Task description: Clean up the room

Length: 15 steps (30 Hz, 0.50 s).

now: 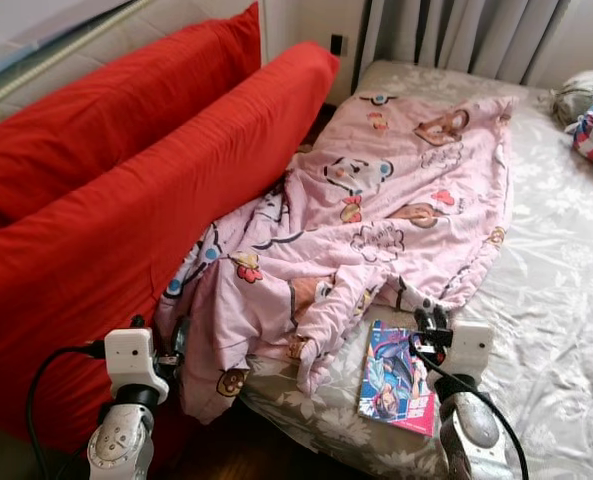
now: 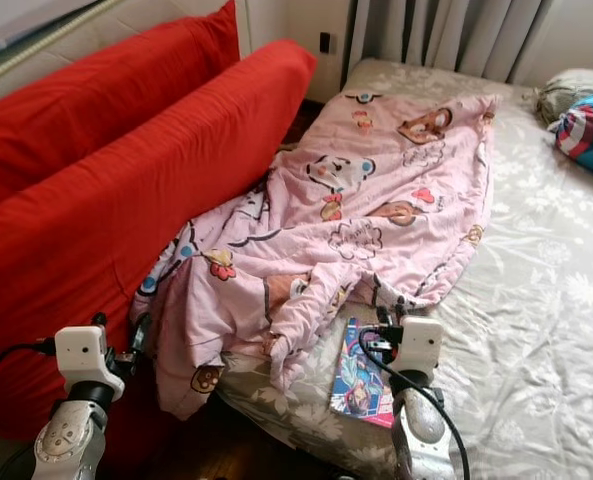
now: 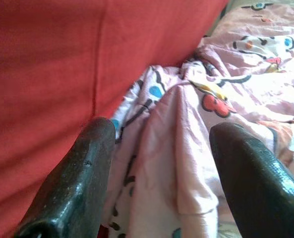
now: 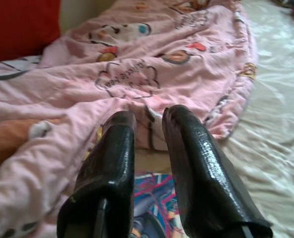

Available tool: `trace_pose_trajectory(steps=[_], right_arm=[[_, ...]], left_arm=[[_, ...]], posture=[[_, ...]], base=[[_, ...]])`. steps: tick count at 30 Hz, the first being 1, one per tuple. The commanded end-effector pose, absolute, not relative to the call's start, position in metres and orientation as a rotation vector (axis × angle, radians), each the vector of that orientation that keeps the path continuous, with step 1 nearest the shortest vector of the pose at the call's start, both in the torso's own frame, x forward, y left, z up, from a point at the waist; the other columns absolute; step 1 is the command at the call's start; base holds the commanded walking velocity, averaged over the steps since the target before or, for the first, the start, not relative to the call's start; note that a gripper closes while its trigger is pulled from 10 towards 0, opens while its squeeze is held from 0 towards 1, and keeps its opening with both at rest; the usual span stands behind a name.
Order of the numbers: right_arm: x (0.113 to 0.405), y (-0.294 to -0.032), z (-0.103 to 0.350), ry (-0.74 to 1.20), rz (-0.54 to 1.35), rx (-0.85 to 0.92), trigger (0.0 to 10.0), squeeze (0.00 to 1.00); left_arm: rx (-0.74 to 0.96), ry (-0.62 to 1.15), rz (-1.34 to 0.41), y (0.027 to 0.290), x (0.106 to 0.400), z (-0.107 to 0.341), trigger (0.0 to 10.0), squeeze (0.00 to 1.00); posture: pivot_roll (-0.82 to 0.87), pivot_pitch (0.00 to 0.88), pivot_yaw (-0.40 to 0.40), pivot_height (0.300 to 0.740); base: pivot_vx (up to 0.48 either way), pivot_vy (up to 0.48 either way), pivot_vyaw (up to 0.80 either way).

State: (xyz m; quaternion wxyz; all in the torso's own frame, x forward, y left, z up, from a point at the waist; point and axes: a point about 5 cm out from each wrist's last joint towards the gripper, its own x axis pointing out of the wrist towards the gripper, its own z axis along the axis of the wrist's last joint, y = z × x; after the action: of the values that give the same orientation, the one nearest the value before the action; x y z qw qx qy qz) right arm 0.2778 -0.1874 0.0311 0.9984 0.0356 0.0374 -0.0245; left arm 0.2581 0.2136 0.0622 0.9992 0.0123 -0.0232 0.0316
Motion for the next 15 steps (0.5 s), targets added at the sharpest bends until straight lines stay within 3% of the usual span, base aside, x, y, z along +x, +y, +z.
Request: trace_pose_trajectory(steps=[1,7,15], right_arm=[[0.278,-0.190,0.033,0.072,-0.056,0.062,10.0,0.00],[0.278,-0.187,0.036,0.070,-0.016,0.013,10.0,0.00],[0.285,-0.184,0.044,0.041,0.011,0.026,10.0,0.00]], left_arm=[[0.007,-0.027,0.051,0.210,0.257,0.060,10.0,0.00],[-0.007,-0.021,0.054,0.207,0.260,0.060,10.0,0.00],[-0.024,-0.033,0.049,0.198,0.261,0.063,10.0,0.00]], posture=[[0.02,0.253,0.005,0.705],[0.00,0.250,-0.021,0.660],[0.01,0.245,-0.038,0.656]], base=[[0.000,0.000,0.00],[0.000,0.000,0.00],[0.000,0.000,0.00]])
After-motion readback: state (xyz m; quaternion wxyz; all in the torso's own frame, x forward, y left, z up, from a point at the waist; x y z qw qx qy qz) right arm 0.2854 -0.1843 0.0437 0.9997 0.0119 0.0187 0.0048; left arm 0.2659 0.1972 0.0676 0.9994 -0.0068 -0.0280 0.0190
